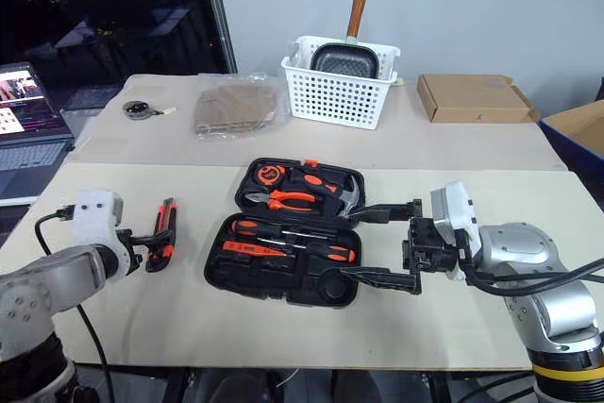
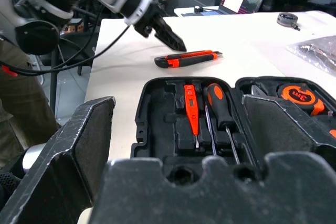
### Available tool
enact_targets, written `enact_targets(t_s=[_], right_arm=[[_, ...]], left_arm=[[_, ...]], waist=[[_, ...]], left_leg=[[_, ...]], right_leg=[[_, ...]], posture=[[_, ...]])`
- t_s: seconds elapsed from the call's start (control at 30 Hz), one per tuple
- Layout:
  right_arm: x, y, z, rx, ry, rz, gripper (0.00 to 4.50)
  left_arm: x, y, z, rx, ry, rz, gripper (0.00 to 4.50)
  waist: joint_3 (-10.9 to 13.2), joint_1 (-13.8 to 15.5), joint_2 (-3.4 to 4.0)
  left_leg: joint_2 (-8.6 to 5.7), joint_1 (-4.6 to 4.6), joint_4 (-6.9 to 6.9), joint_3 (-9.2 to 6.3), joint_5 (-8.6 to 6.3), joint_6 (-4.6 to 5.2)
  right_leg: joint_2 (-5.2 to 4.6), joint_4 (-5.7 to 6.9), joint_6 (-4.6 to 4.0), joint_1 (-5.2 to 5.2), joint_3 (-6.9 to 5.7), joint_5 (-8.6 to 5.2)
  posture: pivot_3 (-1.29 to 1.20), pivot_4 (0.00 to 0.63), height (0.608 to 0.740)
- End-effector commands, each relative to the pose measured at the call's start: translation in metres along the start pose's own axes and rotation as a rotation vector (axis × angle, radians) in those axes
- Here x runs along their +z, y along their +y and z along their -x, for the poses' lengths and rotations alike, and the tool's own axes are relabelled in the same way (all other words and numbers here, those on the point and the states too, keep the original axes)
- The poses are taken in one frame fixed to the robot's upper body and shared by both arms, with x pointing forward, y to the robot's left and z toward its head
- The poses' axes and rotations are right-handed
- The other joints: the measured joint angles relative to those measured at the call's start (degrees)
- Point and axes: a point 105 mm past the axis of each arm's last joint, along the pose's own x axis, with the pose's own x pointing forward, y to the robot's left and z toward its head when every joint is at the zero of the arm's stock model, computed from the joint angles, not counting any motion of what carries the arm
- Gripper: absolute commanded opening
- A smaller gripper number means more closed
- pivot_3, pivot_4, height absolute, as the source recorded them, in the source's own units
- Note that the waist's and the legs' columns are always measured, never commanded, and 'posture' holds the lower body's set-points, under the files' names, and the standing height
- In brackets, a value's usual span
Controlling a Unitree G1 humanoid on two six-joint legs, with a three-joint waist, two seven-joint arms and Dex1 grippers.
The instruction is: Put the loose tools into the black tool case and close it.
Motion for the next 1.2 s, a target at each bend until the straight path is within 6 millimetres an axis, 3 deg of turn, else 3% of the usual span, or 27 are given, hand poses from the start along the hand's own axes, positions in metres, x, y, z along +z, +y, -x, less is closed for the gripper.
enact_targets(t_s=[0.03, 0.1, 0.17, 0.27, 0.33, 0.43, 0.5, 0.57, 0.67, 0.83, 0.9, 1.03, 1.2], right_arm=[[0.011, 0.004, -0.002, 0.003, -0.018, 0.062, 4.5], [0.012, 0.005, -0.003, 0.0, -0.019, 0.065, 4.5], [0.012, 0.006, -0.002, -0.005, -0.018, 0.065, 4.5], [0.011, 0.007, -0.002, -0.02, -0.017, 0.065, 4.5], [0.011, 0.008, -0.002, -0.03, -0.019, 0.062, 4.5], [0.008, 0.008, 0.001, -0.06, -0.015, 0.054, 4.5], [0.006, 0.008, 0.004, -0.082, -0.01, 0.046, 4.5], [0.004, 0.008, 0.005, -0.099, -0.003, 0.04, 4.5], [-0.001, 0.01, 0.009, -0.124, 0.012, 0.026, 4.5], [-0.006, 0.018, 0.015, -0.145, 0.049, 0.011, 4.5], [-0.006, 0.023, 0.018, -0.154, 0.062, 0.006, 4.5], [-0.011, 0.035, 0.027, -0.146, 0.118, -0.016, 4.5], [-0.015, 0.039, 0.041, -0.142, 0.174, -0.011, 4.5]], left_arm=[[0.0, 0.002, -0.01, 0.012, 0.053, -0.011, 4.24], [-0.003, 0.004, -0.012, 0.014, 0.076, -0.007, 3.76], [-0.002, 0.005, -0.012, 0.001, 0.07, 0.009, 2.93], [0.013, 0.004, -0.004, -0.037, -0.003, 0.033, 1.91], [0.026, 0.002, 0.005, -0.068, -0.076, 0.005, 1.91], [0.056, -0.032, 0.043, -0.379, -0.263, -0.193, 1.91], [0.049, -0.059, 0.064, -0.557, -0.262, -0.483, 1.91], [0.039, -0.076, 0.07, -0.686, -0.253, -0.713, 1.91], [0.021, -0.091, 0.068, -0.89, -0.218, -1.004, 1.91], [0.011, -0.095, 0.041, -1.044, -0.15, -1.336, 1.91], [0.009, -0.101, 0.036, -1.102, -0.131, -1.395, 1.91], [0.008, -0.112, 0.023, -1.132, -0.107, -1.442, 1.91], [-0.007, -0.125, 0.03, -1.237, -0.044, -1.427, 1.91]], waist=[[0.0, 0.17, -0.01], [0.0, 0.17, 0.01], [0.0, 0.2, 0.01], [0.0, 0.35, 0.0], [0.01, 0.37, -0.02], [0.09, 0.25, -0.17], [0.1, 0.06, -0.21], [0.0, 0.04, 0.13], [-0.03, 0.55, 0.42], [0.05, 0.58, 0.28], [0.05, 0.58, 0.26], [0.05, 0.39, 0.25], [0.07, 0.15, 0.22]], left_leg=[[0.0, -0.03, 0.0, 0.0, 0.01, -0.02], [0.0, -0.04, 0.0, 0.0, 0.02, -0.03], [0.01, -0.01, -0.02, 0.0, 0.03, -0.05], [0.0, -0.01, -0.02, -0.01, 0.06, -0.1], [-0.01, -0.03, -0.02, -0.01, 0.06, -0.11], [-0.01, -0.15, -0.02, -0.02, 0.07, -0.13], [0.02, -0.3, -0.08, -0.09, 0.12, -0.25], [0.0, -0.23, -0.19, -0.08, 0.1, -0.35], [-0.07, -0.14, -0.26, 0.07, 0.04, -0.26], [-0.02, -0.26, -0.17, 0.08, 0.13, -0.17], [-0.02, -0.35, -0.05, 0.12, 0.15, -0.12], [-0.03, -0.47, 0.0, 0.21, 0.03, 0.1], [-0.03, -0.66, 0.17, 0.16, -0.11, 0.33]], right_leg=[[-0.01, 0.0, -0.02, -0.05, -0.01, 0.01], [-0.05, 0.02, -0.04, -0.07, 0.02, 0.02], [-0.12, 0.04, -0.05, -0.07, 0.05, 0.03], [-0.5, 0.04, -0.08, -0.06, 0.01, 0.04], [-0.56, 0.03, -0.09, -0.08, -0.04, 0.05], [-0.59, 0.02, -0.11, -0.18, -0.04, 0.05], [-0.59, -0.02, -0.23, -0.32, -0.06, 0.02], [-0.73, -0.06, -0.32, -0.32, -0.07, -0.05], [-0.9, -0.16, -0.34, -0.23, -0.08, -0.11], [-0.62, -0.11, -0.78, -0.23, -0.23, -0.39], [0.01, -0.16, -0.35, -0.22, -0.26, -0.17], [0.06, -0.24, -0.03, -0.25, -0.19, -0.12], [0.13, -0.23, 0.08, -0.35, -0.15, -0.17]], posture=[[0.0, 0.15, 0.74], [0.0, 0.15, 0.74], [0.0, 0.15, 0.74], [0.0, 0.15, 0.74], [0.0, 0.15, 0.74], [0.0, 0.15, 0.74], [0.0, 0.15, 0.74], [0.0, 0.15, 0.74], [0.0, 0.15, 0.74], [0.0, 0.15, 0.74], [0.0, 0.15, 0.74], [0.0, 0.15, 0.74], [0.0, 0.15, 0.74]])
